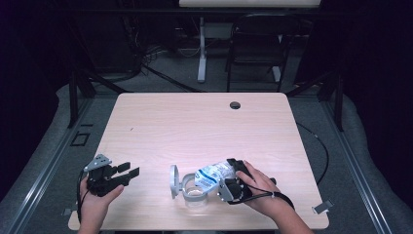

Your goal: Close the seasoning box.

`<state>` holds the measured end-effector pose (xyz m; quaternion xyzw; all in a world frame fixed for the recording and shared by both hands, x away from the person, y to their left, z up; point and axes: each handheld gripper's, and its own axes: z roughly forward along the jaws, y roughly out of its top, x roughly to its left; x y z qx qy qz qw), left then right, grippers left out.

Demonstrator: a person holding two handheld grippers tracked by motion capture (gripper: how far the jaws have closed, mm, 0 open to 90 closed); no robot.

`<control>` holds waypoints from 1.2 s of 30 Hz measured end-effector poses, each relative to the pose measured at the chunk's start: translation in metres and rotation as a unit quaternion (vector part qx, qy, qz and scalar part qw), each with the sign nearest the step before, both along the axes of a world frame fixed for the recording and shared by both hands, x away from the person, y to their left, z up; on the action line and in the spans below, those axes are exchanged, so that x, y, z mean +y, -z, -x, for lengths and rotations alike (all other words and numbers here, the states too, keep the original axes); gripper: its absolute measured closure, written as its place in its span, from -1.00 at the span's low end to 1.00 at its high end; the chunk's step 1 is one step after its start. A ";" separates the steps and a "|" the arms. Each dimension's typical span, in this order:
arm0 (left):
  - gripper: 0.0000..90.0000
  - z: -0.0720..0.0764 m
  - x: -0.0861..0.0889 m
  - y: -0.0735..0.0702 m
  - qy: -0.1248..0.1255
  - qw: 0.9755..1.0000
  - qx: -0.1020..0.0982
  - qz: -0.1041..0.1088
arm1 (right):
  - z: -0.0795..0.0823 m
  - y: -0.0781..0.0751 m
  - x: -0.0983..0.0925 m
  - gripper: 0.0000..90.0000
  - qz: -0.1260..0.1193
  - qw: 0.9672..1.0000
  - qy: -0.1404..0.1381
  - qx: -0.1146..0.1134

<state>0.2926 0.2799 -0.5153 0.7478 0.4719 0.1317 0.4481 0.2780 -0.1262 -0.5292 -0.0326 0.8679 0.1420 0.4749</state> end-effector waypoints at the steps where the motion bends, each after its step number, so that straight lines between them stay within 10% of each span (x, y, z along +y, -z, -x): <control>1: 0.12 0.000 0.000 0.000 -0.001 1.000 0.000 0.000 | 0.000 0.000 0.000 -0.11 0.002 1.000 0.000 0.000; 36: 0.11 0.000 0.004 0.002 -0.007 1.000 0.003 0.003 | -0.001 -0.006 0.004 -0.10 0.048 0.998 -0.018 -0.037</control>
